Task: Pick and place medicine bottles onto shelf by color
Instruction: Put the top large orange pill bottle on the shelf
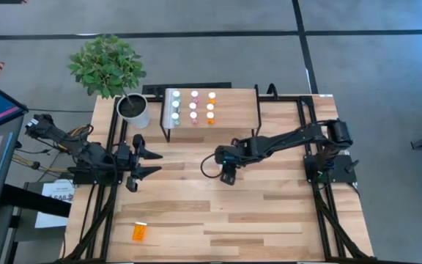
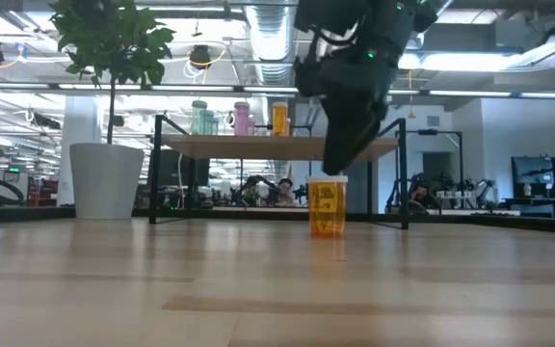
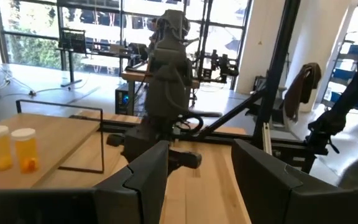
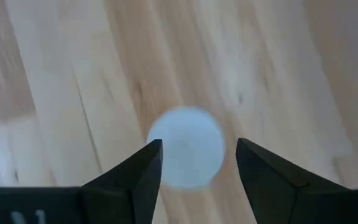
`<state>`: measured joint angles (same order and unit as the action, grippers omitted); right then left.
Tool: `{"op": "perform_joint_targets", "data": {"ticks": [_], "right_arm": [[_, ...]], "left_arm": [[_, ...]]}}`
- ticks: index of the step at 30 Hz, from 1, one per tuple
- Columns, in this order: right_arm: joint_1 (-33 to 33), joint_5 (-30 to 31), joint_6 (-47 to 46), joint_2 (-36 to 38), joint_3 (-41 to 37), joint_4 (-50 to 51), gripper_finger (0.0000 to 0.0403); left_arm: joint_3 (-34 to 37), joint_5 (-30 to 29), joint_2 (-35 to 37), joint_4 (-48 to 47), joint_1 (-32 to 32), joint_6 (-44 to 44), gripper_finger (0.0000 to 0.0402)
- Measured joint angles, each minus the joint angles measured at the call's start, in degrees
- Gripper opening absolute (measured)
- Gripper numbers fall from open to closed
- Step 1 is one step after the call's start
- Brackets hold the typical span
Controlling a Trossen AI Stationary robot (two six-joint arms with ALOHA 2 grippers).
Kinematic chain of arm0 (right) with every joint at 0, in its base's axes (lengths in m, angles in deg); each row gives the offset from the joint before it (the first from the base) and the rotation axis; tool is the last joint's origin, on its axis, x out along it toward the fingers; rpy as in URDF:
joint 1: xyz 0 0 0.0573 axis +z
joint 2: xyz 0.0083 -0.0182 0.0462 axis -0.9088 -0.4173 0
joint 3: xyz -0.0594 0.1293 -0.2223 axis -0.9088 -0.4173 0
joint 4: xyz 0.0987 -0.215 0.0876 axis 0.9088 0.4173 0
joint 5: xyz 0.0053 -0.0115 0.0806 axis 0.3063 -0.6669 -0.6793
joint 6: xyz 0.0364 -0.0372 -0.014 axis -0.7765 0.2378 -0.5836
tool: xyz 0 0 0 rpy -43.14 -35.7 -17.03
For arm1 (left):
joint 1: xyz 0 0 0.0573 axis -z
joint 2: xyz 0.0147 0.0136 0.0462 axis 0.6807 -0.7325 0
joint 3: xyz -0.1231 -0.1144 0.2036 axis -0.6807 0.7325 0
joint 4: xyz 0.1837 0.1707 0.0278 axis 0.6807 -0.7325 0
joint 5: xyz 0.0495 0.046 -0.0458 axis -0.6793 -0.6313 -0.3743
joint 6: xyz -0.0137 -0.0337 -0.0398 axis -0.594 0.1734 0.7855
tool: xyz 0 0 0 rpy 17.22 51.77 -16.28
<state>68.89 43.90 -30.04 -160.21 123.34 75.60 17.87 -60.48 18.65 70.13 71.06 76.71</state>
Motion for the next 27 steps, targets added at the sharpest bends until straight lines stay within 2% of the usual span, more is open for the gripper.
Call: {"op": "perform_joint_targets", "data": {"ticks": [11, 16, 27], "right_arm": [[-0.2, -1.1, -0.2, -0.8, 0.1, -1.6, 0.0235], [-0.2, -3.5, -0.9, -0.8, 0.1, -1.3, 0.0235], [-0.4, -3.6, -2.1, 0.9, 1.4, -0.5, 0.0235]], "left_arm": [[0.0, -0.2, -0.1, 0.2, 0.0, 0.0, 0.0167], [0.0, -0.2, -0.1, 0.2, 0.0, 0.0, 0.0167], [0.0, -0.2, -0.1, 0.2, 0.0, 0.0, 0.0167]]}}
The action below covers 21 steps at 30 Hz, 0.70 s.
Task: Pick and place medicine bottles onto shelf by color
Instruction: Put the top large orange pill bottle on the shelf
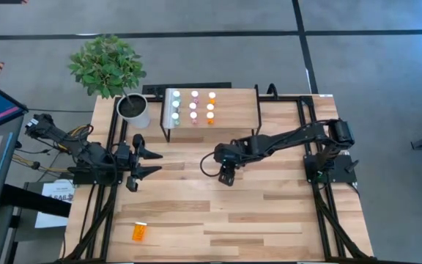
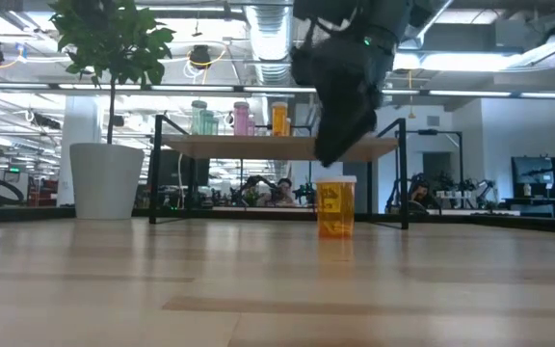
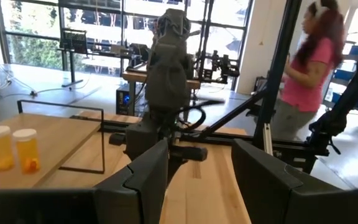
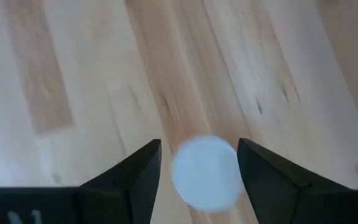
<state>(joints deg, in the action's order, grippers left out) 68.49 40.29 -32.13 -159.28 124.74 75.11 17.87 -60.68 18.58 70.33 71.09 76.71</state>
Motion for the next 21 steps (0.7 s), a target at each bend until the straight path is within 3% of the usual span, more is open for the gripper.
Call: {"op": "perform_joint_targets", "data": {"ticks": [13, 21], "right_arm": [[0.1, 0.0, -1.6, 0.0, 2.3, 9.2, 0.0254], [2.0, 1.7, -0.4, 0.0, 1.1, 7.6, 0.0261]], "left_arm": [[0.0, -0.3, 0.0, -0.3, 0.0, 0.0, 0.0167], [0.0, -0.3, 0.0, -0.7, 0.0, 0.0, 0.0167]]}}
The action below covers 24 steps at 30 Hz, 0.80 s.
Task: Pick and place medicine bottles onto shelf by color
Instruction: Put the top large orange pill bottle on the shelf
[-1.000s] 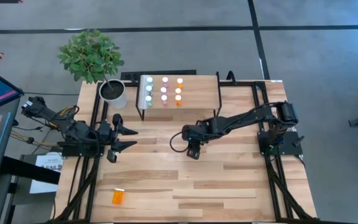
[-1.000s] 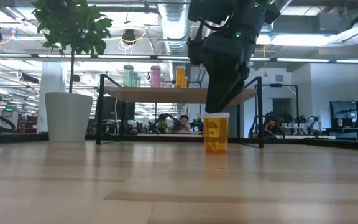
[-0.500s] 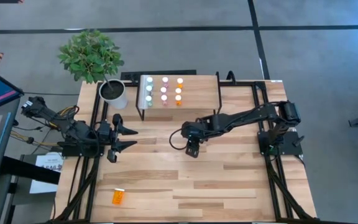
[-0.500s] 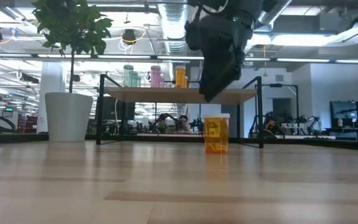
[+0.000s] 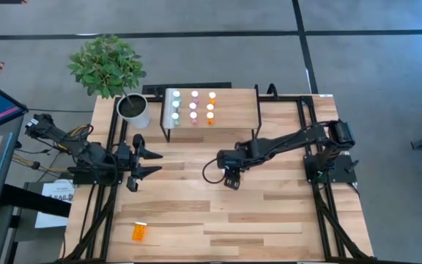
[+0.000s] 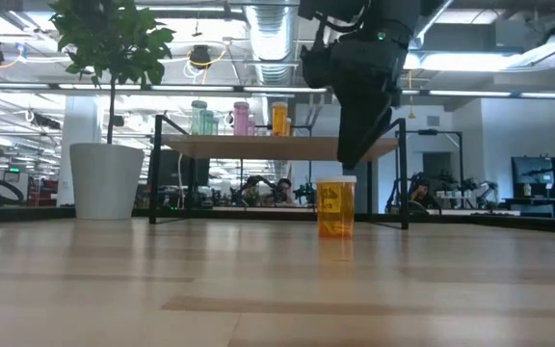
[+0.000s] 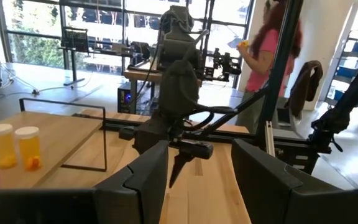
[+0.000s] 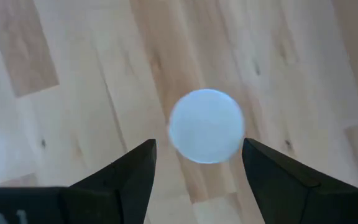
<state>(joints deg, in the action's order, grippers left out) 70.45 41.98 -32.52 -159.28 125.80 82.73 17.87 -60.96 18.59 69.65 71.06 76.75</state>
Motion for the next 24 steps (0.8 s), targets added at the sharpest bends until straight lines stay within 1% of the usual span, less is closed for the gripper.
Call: {"op": "perform_joint_targets", "data": {"ticks": [5, 7, 9, 12, 15, 17, 20, 24], "right_arm": [[1.5, 0.0, -0.8, 0.3, -0.4, -1.1, 0.0259], [2.2, 1.0, -0.9, 2.2, -0.5, -0.9, 0.0259], [3.2, 3.7, -0.3, 5.1, -0.4, -2.8, 0.0259], [5.0, 10.5, 0.4, 11.1, -1.6, -4.4, 0.0259], [6.7, 17.8, -1.3, 18.5, -6.1, -9.2, 0.0259], [7.5, 20.5, -2.7, 22.9, -11.3, -15.4, 0.0259], [9.0, 20.9, -2.9, 27.9, -18.8, -24.4, 0.0259], [10.4, 20.7, -3.0, 31.6, -24.0, -31.5, 0.0259]], "left_arm": [[0.0, -0.1, 0.0, -0.4, 0.0, 0.0, 0.0167], [0.0, -0.1, 0.0, -0.4, 0.0, 0.1, 0.0167], [0.0, -0.1, 0.0, -0.4, 0.0, 0.4, 0.0167], [0.0, -0.1, 0.0, -0.5, 0.0, 0.7, 0.0167], [0.0, -0.1, 0.0, -0.6, 0.0, 0.9, 0.0167], [0.0, -0.1, 0.0, -0.7, 0.0, 1.0, 0.0167], [0.0, -0.1, 0.0, -0.6, 0.0, 1.0, 0.0167], [0.0, -0.6, 0.0, -0.6, 0.0, 1.0, 0.0167]]}}
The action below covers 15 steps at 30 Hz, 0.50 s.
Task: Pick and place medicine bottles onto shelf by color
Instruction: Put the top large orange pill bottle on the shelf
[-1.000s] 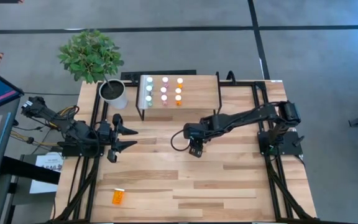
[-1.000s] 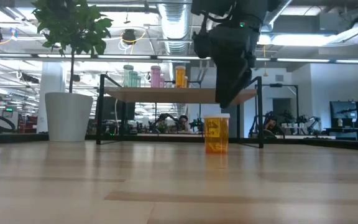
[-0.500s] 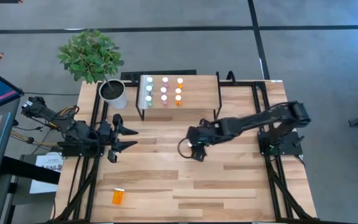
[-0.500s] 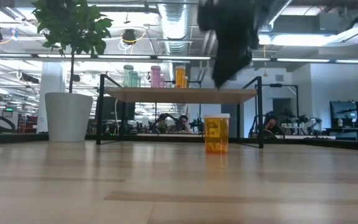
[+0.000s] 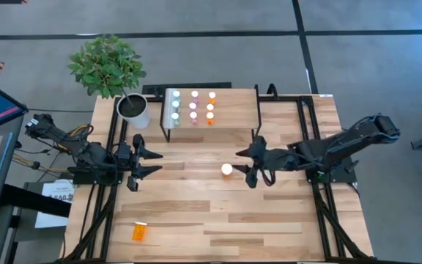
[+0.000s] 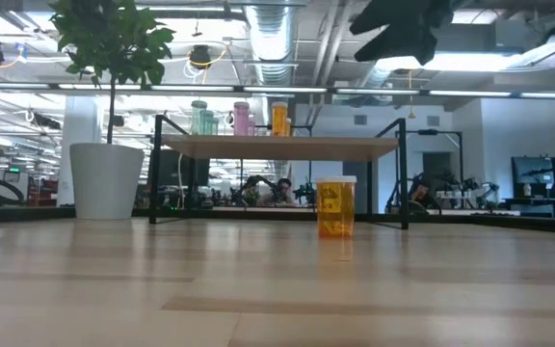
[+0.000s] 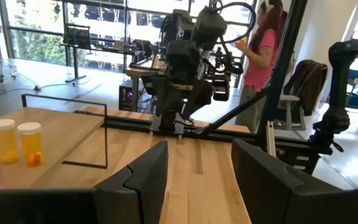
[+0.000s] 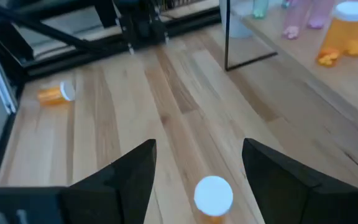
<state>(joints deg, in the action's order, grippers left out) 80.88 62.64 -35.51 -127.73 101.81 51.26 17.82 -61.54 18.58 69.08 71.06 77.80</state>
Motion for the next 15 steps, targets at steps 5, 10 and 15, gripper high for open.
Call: {"op": "perform_joint_targets", "data": {"ticks": [5, 10, 15], "right_arm": [[0.6, -0.1, 0.0, 0.5, -0.5, -4.1, 0.0259], [0.5, -1.0, 0.1, -0.4, -0.6, -3.6, 0.0259], [0.5, -1.1, 0.1, -1.7, -0.6, -3.3, 0.0258]], "left_arm": [[0.0, -1.1, 0.0, 0.0, 0.0, 0.0, 0.0167], [0.0, -1.3, 0.0, 0.0, 0.0, 0.0, 0.0167], [0.0, -1.2, 0.0, -0.1, 0.0, 0.0, 0.0167]]}}
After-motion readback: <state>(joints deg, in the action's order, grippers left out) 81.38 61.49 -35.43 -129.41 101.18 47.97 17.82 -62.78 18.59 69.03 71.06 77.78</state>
